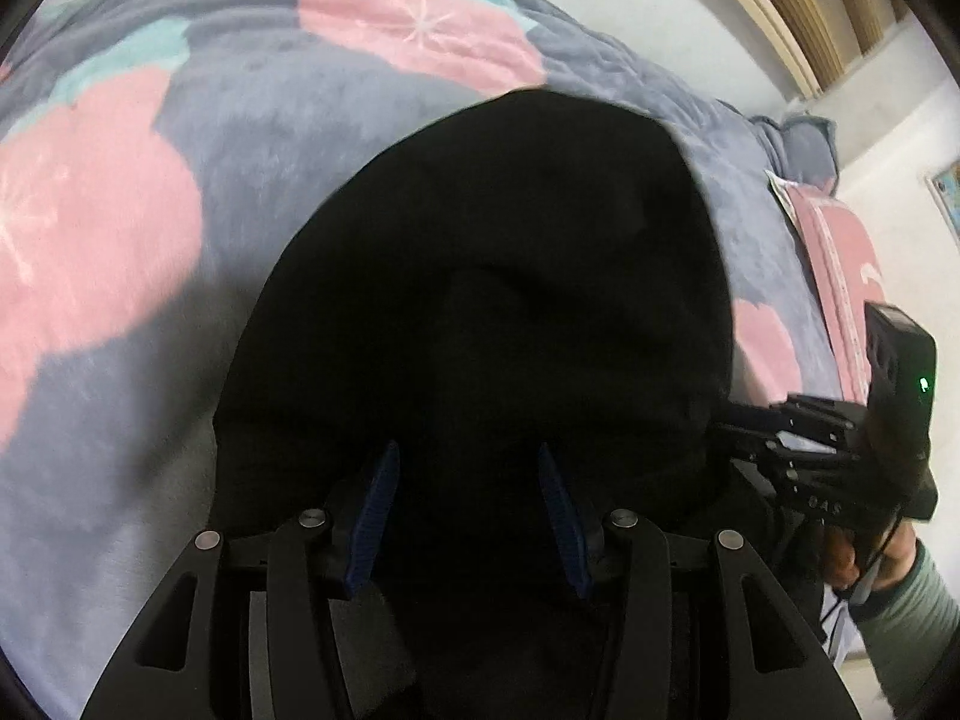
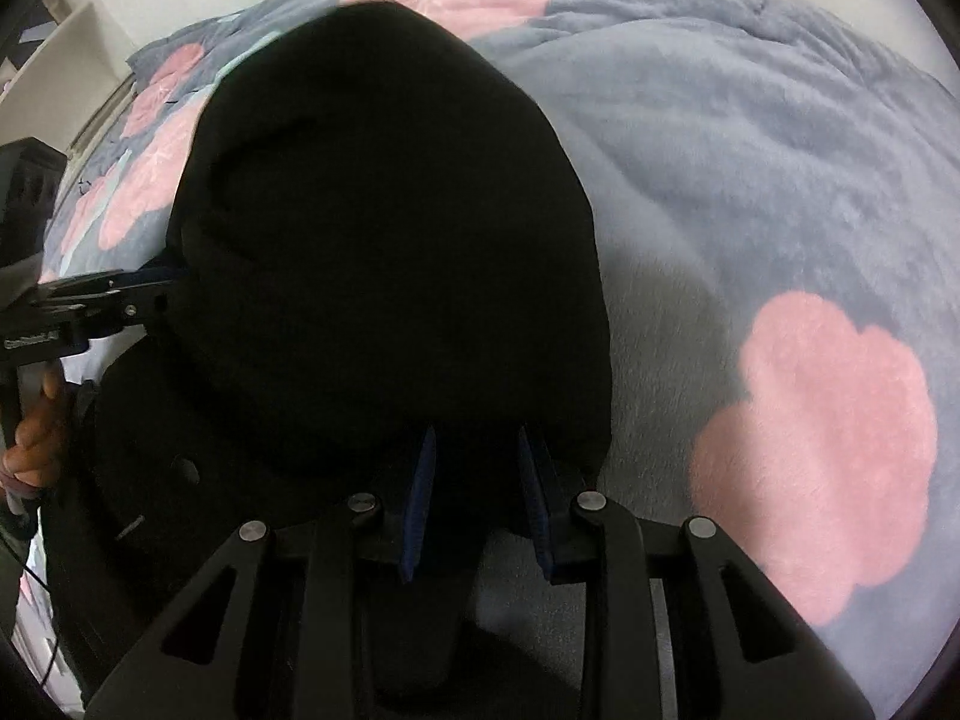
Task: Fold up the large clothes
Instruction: 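Grasp the hood with the right gripper while the left gripper holds it, then lay the hood onto the jacket body with both grippers and release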
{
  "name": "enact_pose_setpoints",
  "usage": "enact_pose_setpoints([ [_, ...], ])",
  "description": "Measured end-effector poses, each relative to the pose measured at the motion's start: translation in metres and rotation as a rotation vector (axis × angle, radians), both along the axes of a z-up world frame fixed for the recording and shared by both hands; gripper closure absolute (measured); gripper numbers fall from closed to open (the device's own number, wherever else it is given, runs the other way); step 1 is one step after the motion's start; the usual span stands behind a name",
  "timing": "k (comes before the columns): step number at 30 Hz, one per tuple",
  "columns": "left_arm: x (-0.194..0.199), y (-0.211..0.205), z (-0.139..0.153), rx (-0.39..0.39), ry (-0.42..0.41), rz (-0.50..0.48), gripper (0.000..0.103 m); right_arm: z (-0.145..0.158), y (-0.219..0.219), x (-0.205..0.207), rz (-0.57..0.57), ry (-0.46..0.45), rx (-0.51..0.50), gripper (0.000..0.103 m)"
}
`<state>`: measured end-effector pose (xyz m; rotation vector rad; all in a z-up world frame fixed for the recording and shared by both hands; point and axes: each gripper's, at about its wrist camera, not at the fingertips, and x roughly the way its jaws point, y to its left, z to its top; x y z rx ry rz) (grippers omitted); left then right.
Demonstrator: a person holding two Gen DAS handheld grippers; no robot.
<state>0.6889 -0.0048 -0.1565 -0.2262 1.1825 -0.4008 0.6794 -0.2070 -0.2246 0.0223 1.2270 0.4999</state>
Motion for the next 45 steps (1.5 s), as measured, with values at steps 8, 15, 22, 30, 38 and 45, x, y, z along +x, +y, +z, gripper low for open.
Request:
enact_pose_setpoints([
  [8, 0.023, 0.035, 0.061, -0.042, -0.135, -0.022, 0.026, 0.061, -0.03, 0.026, -0.015, -0.072, 0.117, 0.029],
  [15, 0.092, 0.038, 0.028, -0.156, 0.026, -0.066, 0.026, 0.058, -0.008, 0.088, 0.043, -0.061, 0.135, 0.029],
  [22, 0.12, 0.025, -0.019, -0.301, 0.17, -0.128, 0.026, 0.003, 0.024, 0.125, 0.128, 0.083, 0.229, 0.035],
  [30, 0.064, 0.03, 0.026, -0.302, 0.007, -0.221, 0.085, 0.046, 0.029, 0.075, 0.169, 0.009, 0.343, 0.087],
  [38, -0.071, 0.019, 0.143, -0.175, -0.212, -0.366, 0.085, 0.15, 0.025, -0.066, 0.212, -0.215, 0.246, 0.087],
  [45, -0.199, 0.016, 0.176, -0.116, -0.248, -0.408, 0.082, 0.183, 0.027, -0.21, 0.221, -0.31, 0.118, 0.087],
])
